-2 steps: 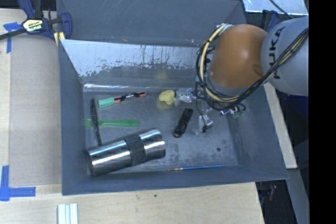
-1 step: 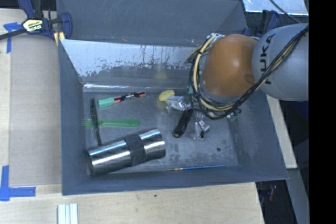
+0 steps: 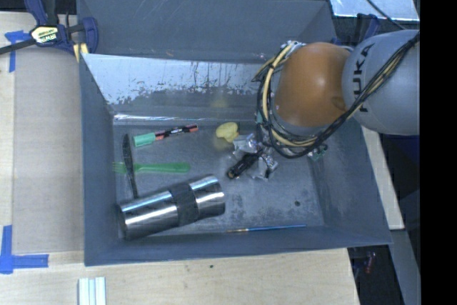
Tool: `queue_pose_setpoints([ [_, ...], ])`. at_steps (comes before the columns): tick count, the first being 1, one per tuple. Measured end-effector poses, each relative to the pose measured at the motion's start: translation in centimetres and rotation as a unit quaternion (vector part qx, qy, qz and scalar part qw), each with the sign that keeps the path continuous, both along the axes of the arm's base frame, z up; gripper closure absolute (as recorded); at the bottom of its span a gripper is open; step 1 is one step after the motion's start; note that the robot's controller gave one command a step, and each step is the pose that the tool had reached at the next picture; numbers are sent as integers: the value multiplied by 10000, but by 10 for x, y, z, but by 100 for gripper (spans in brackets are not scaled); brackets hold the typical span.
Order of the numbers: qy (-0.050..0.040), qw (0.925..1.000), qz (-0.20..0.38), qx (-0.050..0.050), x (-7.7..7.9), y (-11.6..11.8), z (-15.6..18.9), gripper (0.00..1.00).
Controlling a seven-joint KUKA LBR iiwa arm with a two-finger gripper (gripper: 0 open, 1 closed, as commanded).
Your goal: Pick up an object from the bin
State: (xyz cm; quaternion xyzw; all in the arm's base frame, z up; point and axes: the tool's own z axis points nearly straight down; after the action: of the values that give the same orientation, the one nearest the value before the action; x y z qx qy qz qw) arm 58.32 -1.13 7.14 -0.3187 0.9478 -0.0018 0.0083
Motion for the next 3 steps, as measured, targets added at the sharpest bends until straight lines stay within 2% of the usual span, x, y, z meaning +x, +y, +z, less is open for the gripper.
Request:
queue_pose_setpoints([
  [1,0,10000,-2,0,0,0,0,100],
  [3,1,10000,-31,1,-1,0,43,100],
])
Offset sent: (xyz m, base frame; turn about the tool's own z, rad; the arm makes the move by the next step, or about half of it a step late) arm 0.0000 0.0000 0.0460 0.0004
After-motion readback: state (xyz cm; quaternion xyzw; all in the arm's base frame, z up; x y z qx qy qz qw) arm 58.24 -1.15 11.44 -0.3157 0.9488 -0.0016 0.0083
